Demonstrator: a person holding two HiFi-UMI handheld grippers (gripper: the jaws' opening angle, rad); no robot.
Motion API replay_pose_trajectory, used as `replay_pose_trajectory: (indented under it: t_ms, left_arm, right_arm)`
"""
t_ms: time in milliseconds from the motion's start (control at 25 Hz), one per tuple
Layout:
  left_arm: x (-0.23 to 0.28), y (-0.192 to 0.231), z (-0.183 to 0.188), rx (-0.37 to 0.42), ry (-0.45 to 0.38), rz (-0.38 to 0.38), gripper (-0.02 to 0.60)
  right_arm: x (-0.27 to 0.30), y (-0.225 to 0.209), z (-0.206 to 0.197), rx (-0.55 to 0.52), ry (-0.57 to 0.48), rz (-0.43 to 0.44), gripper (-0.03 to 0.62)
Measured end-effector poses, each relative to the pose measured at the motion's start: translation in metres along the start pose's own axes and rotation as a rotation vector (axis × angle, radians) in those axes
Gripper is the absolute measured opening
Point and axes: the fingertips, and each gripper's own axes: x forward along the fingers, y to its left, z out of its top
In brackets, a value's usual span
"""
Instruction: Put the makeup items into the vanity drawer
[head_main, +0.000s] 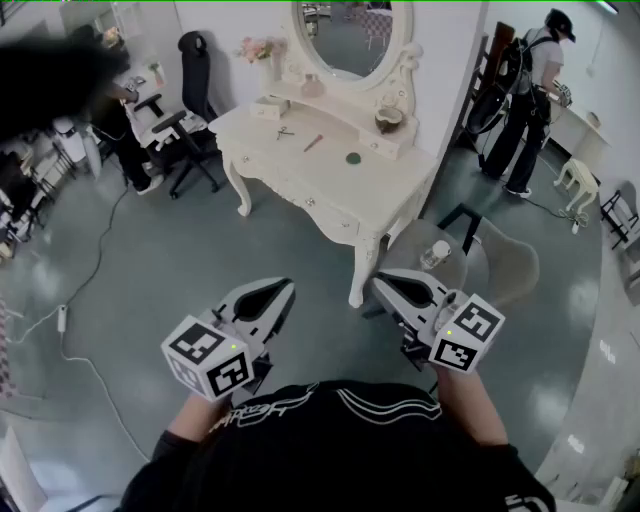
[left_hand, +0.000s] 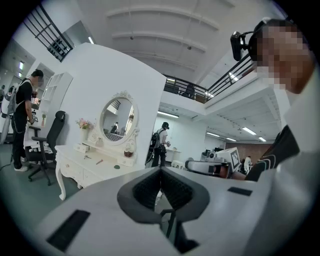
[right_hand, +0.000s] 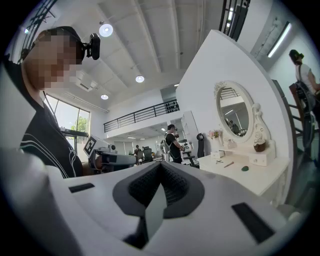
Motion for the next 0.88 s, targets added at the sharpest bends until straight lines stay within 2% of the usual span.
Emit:
replay_pose_trajectory:
  t_ms: [240, 400, 480, 520, 600, 880]
  left_arm:
    - [0.009, -0.002, 0.0, 0.012, 0.003, -0.004, 0.025]
    - [0.012, 0.006, 0.0, 0.003, 0.01, 0.002, 0.025]
    - [0.013, 0.011, -0.001, -0.005, 0.01, 0.004, 0.025]
    - [0.013, 0.015, -0.003, -0.009, 0.009, 0.005, 0.025]
    - [0.015, 0.025, -0.005, -0.018, 0.009, 0.01, 0.025]
    - [0.036, 0.084, -0.01, -0.07, 0.03, 0.019, 0.025]
  right_arm:
    - [-0.001, -0.009, -0.004, 0.005, 0.01, 0.001, 0.026]
    - [0.005, -0.011, -0.002, 0.063, -0.016, 0.035, 0.028]
    - [0.01, -0.018, -0.005, 0.048, -0.005, 0.008, 0.032]
    - [0.013, -0.022, -0.008, 0.032, 0.005, -0.014, 0.05]
    - [0.02, -0.032, -0.013, 0.01, 0.022, -0.05, 0.134]
    - [0.062, -0.076, -0.022, 0.05, 0.048, -0.097, 0.184]
